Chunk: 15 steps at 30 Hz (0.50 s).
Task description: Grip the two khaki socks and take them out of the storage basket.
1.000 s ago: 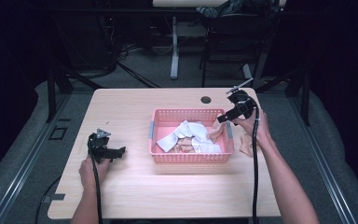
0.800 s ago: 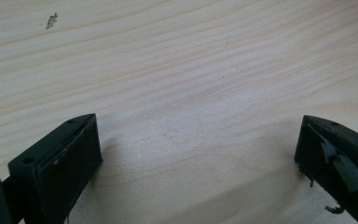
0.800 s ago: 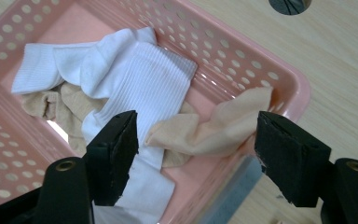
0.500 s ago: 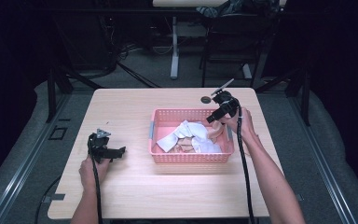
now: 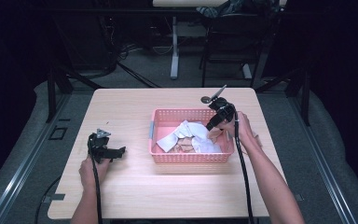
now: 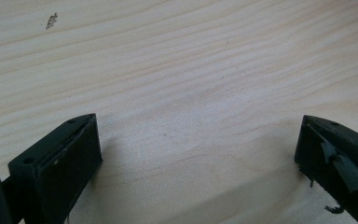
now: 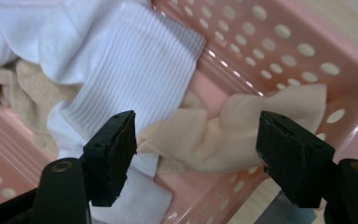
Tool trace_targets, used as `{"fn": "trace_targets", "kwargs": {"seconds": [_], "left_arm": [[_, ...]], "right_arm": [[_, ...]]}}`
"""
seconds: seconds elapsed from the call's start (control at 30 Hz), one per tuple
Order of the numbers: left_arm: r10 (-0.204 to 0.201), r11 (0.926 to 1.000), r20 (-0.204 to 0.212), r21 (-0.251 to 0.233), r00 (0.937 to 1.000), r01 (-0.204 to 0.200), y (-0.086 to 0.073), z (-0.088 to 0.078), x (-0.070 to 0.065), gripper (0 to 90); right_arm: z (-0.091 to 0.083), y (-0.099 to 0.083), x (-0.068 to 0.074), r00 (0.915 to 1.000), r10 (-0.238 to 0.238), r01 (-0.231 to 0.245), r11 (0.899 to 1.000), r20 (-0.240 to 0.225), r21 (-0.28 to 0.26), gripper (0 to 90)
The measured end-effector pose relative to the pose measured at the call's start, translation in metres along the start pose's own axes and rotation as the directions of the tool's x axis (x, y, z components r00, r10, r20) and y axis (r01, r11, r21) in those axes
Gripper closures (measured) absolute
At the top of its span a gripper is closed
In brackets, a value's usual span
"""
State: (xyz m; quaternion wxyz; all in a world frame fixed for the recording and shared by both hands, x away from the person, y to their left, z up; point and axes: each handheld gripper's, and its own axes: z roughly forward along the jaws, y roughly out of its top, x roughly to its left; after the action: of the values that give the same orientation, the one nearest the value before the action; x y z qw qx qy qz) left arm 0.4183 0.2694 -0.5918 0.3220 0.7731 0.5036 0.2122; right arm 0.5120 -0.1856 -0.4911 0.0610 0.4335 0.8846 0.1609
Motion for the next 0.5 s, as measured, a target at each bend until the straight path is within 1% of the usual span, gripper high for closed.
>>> {"fn": "trace_targets", "kwargs": {"seconds": [0.03, 0.07, 0.13, 0.17, 0.33, 0.37, 0.43, 0.47, 0.5], "left_arm": [[0.000, 1.0000, 0.000, 0.000, 1.0000, 0.000, 0.000, 0.000, 0.000, 0.1], [-0.001, 1.0000, 0.000, 0.000, 1.0000, 0.001, 0.000, 0.000, 0.000, 0.0], [0.000, 1.0000, 0.000, 0.000, 1.0000, 0.000, 0.000, 0.000, 0.000, 0.0], [0.000, 1.0000, 0.000, 0.000, 1.0000, 0.000, 0.000, 0.000, 0.000, 0.1], [0.000, 1.0000, 0.000, 0.000, 1.0000, 0.000, 0.000, 0.000, 0.000, 0.0], [-0.001, 1.0000, 0.000, -0.001, 1.0000, 0.001, 0.000, 0.000, 0.000, 0.0], [0.000, 1.0000, 0.000, 0.000, 1.0000, 0.000, 0.000, 0.000, 0.000, 0.0], [0.000, 1.0000, 0.000, 0.000, 1.0000, 0.000, 0.000, 0.000, 0.000, 0.0], [0.001, 1.0000, 0.000, 0.000, 1.0000, -0.001, 0.000, 0.000, 0.000, 0.0]], "right_arm": [[0.003, -0.002, 0.002, 1.0000, 0.006, -0.006, 1.000, -0.003, 0.005, 26.6], [0.004, -0.002, 0.001, 1.0000, -0.001, 0.001, 1.000, -0.009, 0.022, 26.2], [0.006, -0.002, 0.003, 1.0000, -0.008, 0.009, 0.999, -0.003, 0.045, 26.4], [0.008, -0.003, 0.004, 1.0000, -0.005, 0.005, 0.999, 0.000, 0.044, 27.3], [0.016, -0.002, 0.008, 0.9994, -0.035, 0.035, 0.994, -0.004, 0.107, 29.5], [0.019, -0.003, 0.010, 0.9998, -0.021, 0.020, 0.994, 0.000, 0.104, 31.0], [0.021, -0.003, 0.010, 0.9996, -0.026, 0.024, 0.992, 0.015, 0.123, 36.4], [0.022, -0.002, 0.010, 0.9993, -0.024, 0.021, 0.991, 0.028, 0.132, 40.4], [0.021, -0.002, 0.009, 0.9992, -0.026, 0.021, 0.991, 0.030, 0.135, 46.9]]}}
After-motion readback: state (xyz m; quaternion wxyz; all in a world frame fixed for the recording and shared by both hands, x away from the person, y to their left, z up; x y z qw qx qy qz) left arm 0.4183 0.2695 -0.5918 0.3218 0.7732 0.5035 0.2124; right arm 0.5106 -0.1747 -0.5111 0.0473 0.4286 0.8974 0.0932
